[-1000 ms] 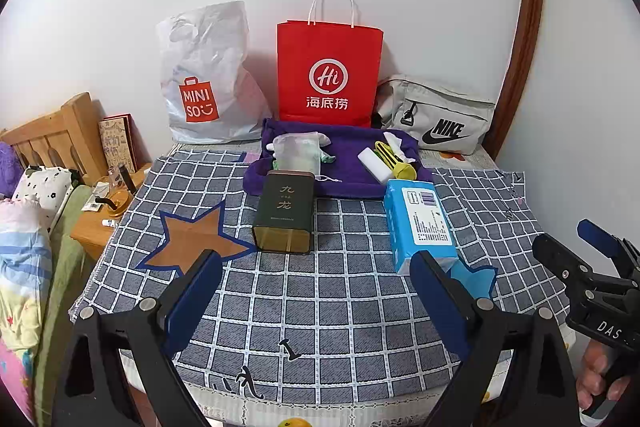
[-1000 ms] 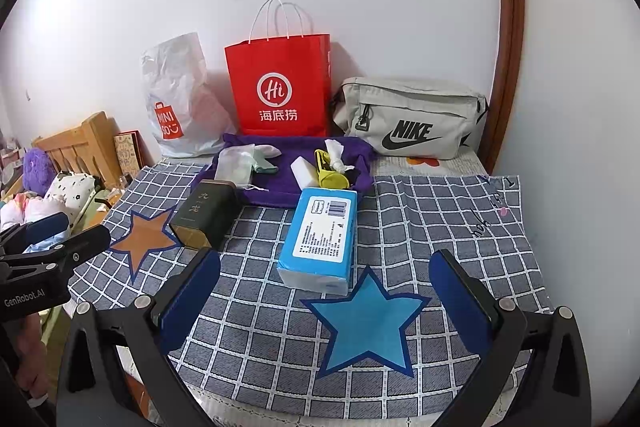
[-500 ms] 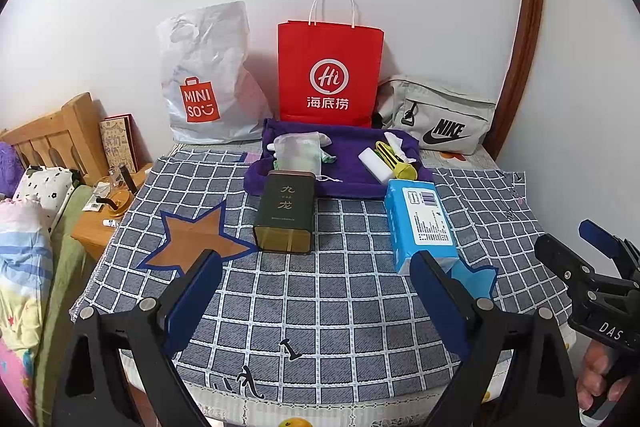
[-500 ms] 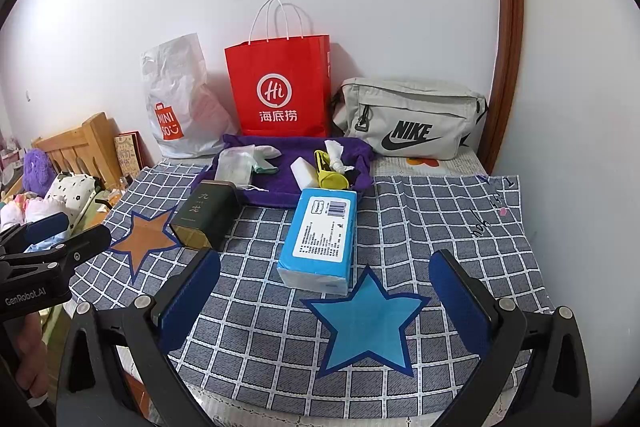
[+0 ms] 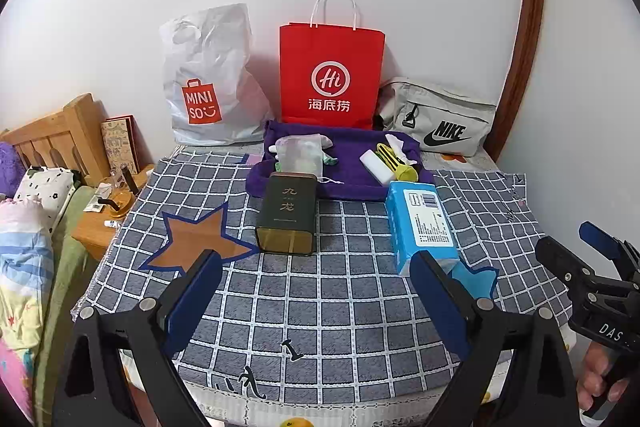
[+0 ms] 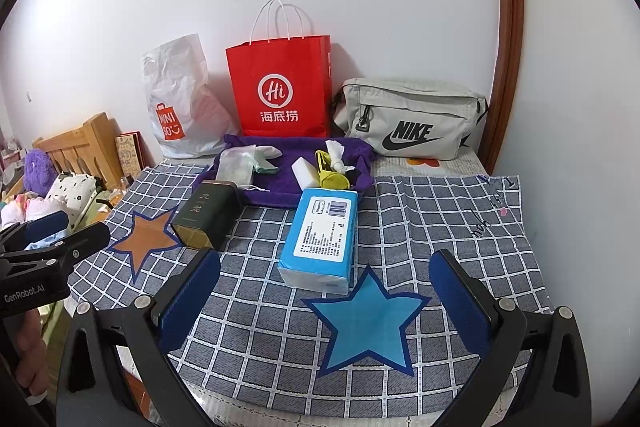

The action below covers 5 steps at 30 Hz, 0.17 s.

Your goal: Organize soft objects

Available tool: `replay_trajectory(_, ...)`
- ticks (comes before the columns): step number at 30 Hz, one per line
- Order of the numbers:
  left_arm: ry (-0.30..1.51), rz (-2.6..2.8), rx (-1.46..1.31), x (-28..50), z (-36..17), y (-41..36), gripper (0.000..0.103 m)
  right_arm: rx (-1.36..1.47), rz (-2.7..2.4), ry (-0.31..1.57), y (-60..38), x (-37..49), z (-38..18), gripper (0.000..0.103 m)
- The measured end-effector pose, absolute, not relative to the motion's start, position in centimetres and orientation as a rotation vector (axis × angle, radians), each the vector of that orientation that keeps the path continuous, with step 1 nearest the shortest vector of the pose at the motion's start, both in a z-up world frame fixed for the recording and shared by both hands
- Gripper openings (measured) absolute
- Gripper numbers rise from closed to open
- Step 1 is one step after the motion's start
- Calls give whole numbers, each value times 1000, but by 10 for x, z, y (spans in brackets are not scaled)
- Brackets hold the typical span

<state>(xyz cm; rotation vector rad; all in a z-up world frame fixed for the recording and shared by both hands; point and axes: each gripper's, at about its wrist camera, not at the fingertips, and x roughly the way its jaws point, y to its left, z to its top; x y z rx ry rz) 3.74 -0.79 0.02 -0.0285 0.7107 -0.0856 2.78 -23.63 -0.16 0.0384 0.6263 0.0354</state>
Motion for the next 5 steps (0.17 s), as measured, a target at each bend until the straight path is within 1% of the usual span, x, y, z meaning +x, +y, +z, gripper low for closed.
replay_trajectory(5,690,-91,-18,38,6,-4,95,37,40,625,-236,28,-2,103)
